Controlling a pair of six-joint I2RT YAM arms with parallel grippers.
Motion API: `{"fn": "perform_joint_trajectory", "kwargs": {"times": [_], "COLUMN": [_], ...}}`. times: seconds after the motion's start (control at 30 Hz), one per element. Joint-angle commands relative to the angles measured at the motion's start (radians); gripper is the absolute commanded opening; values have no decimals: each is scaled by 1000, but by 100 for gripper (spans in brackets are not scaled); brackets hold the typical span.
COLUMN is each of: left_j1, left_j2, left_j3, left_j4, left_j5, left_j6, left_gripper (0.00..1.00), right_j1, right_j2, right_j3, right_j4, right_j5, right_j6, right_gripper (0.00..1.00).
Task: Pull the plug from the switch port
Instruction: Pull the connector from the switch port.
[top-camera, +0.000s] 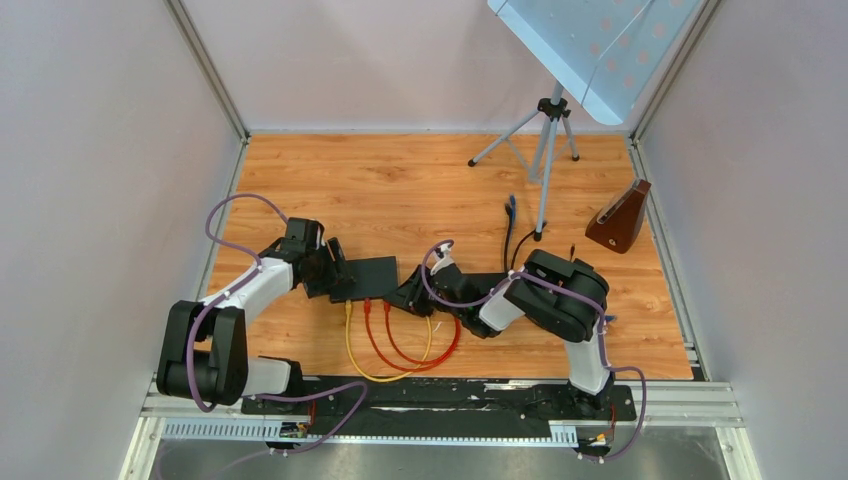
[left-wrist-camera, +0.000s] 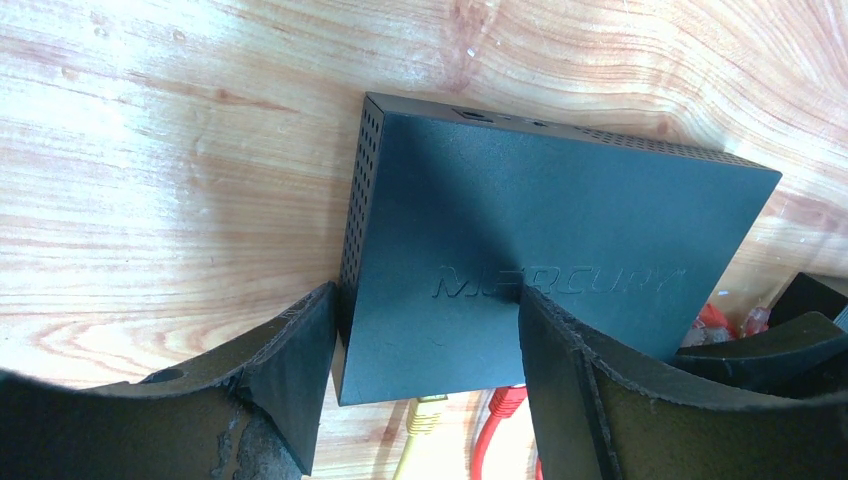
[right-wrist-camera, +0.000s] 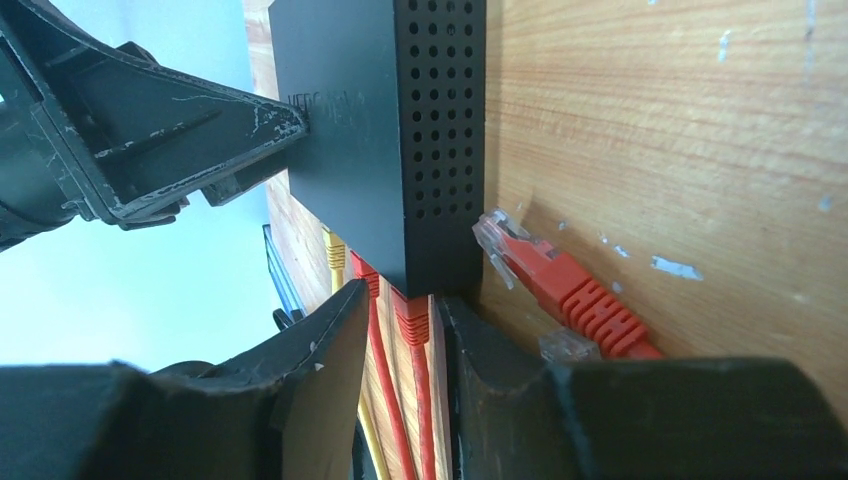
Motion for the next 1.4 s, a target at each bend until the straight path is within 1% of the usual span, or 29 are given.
{"fn": "perform_joint_trajectory", "kwargs": {"times": [0.0,0.03,0.17,0.3,0.37,0.5,0.57,0.6,0.67,0.73,0.83,0.93,1.23,1.3,1.33,1.37], "left_j1": [-7,-7,-7,-7,-7,-7,-7,-7,-7,-7,-8,-7,-7,-7,-7,-7], "left_j2": [16,16,20,22,22,23,24,24,25,25,26,27,26,27,28,28], "left_j3": [-26,-26,-26,-26,-28,-29,-28,-27,-29,-29,-34,-35,-35,-34,-33,-33], "left_j4": [15,14,15,15,17,21,22,23,26,26,28,30,27,27,26,24], "left_j5": [2,1,0,4,3,6,10,11,13,14,13,12,1,-1,-1,-2], "left_j6": [-9,-9,-9,-11,-11,-15,-16,-16,-18,-19,-18,-18,-24,-23,-21,-20], "left_gripper": [71,71,71,71,71,70,70,70,70,70,70,70,70,70,70,70], "right_j1": [5,2,-3,-4,-12,-18,-21,-20,-23,-26,-35,-44,-46,-46,-46,-46], "right_j2": [13,11,17,30,33,27,17,14,14,24,32,36,52,49,47,48], "right_j3": [0,12,56,49,54,55,64,75,104,123,113,115,178,180,180,180], "right_j4": [10,-28,-127,-124,-135,-151,-192,-238,-336,-399,-399,-388,-403,-408,-415,-422], "right_j5": [47,52,40,40,15,16,27,35,51,56,40,19,-71,-78,-72,-69], "right_j6": [-14,-3,11,18,27,37,42,45,47,56,69,60,-50,-54,-50,-44], "right_gripper": [33,31,28,23,22,24,30,30,28,25,21,16,7,9,12,17]}}
